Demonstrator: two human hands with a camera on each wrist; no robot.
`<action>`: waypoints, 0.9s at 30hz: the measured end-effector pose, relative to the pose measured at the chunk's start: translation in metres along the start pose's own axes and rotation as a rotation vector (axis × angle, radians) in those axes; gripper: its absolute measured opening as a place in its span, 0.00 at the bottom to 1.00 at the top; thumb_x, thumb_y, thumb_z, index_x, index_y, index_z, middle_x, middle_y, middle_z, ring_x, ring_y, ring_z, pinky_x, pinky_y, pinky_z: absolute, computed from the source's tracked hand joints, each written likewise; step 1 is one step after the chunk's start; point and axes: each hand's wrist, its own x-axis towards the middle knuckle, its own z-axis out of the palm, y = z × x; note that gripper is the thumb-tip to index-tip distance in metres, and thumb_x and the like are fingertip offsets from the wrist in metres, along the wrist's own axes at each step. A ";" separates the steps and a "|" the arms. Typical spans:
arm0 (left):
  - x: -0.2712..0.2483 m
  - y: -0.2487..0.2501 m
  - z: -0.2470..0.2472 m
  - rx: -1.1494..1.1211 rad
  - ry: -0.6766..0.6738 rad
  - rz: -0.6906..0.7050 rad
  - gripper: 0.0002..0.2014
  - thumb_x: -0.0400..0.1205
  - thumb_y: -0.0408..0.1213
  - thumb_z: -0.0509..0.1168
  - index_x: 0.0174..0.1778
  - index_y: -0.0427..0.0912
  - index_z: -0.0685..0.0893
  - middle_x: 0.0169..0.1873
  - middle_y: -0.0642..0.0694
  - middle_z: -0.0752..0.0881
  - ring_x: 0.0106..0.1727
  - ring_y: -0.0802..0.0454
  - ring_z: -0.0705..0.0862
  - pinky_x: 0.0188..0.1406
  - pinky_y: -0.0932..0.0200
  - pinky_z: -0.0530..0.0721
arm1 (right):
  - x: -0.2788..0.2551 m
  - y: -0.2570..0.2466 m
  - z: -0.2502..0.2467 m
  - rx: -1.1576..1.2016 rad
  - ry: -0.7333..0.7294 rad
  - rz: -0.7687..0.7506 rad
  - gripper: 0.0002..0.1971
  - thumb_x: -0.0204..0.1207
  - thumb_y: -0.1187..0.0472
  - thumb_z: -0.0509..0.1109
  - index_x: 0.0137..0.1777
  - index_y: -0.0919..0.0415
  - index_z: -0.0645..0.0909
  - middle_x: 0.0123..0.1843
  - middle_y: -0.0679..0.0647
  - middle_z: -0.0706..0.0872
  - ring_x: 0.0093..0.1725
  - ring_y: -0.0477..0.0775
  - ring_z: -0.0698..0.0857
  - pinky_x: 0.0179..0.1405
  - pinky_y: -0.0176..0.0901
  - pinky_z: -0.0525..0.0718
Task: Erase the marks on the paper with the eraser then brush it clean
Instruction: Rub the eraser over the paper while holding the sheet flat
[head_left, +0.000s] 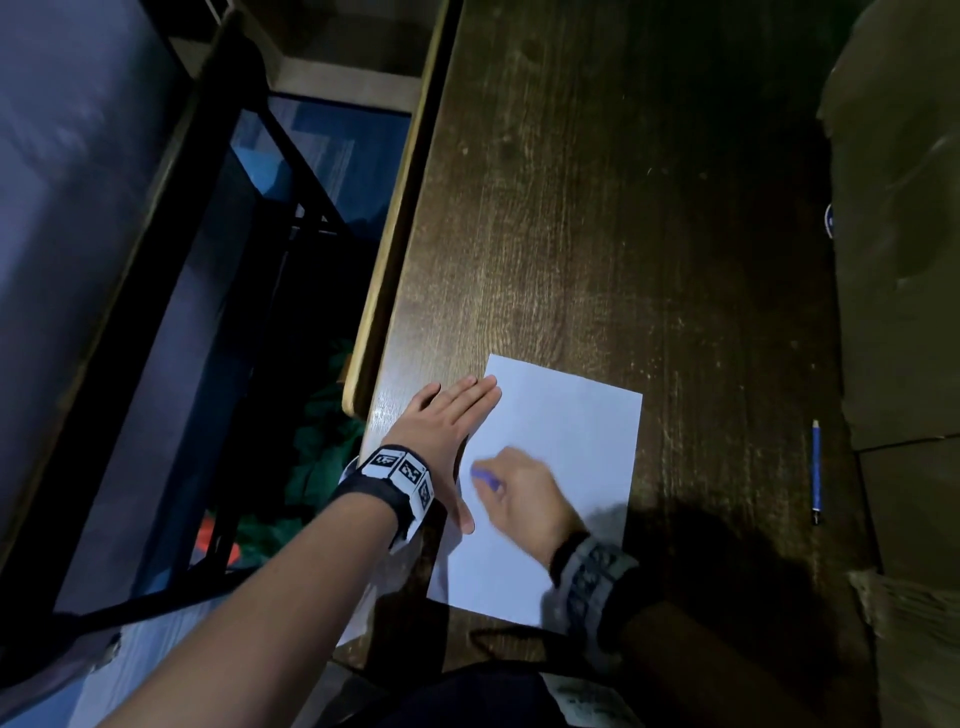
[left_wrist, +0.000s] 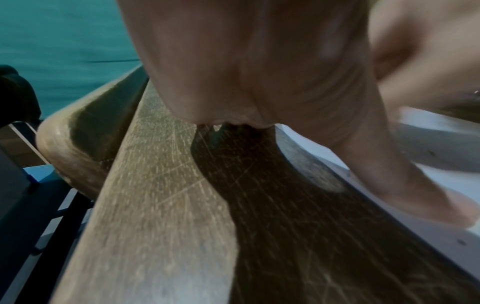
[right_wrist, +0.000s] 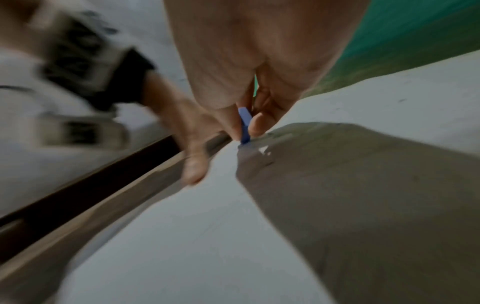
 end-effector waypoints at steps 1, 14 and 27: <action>0.000 0.000 0.000 0.009 0.002 -0.006 0.85 0.47 0.80 0.76 0.87 0.50 0.28 0.87 0.56 0.28 0.87 0.56 0.28 0.87 0.44 0.34 | -0.009 -0.003 0.000 -0.005 -0.119 -0.047 0.08 0.81 0.54 0.63 0.40 0.49 0.79 0.36 0.43 0.70 0.36 0.47 0.76 0.42 0.46 0.81; 0.002 -0.002 0.001 0.005 0.001 -0.001 0.86 0.46 0.83 0.73 0.86 0.50 0.26 0.86 0.56 0.26 0.86 0.56 0.27 0.86 0.44 0.34 | -0.003 -0.001 -0.012 0.000 -0.170 -0.059 0.07 0.80 0.55 0.65 0.41 0.50 0.81 0.37 0.47 0.74 0.37 0.50 0.78 0.43 0.48 0.81; 0.002 -0.003 0.003 -0.001 0.008 0.002 0.86 0.46 0.83 0.73 0.87 0.50 0.27 0.86 0.56 0.27 0.87 0.56 0.28 0.86 0.46 0.32 | 0.002 0.010 -0.015 -0.039 -0.097 -0.013 0.08 0.81 0.53 0.65 0.47 0.52 0.85 0.41 0.51 0.79 0.38 0.52 0.81 0.46 0.52 0.84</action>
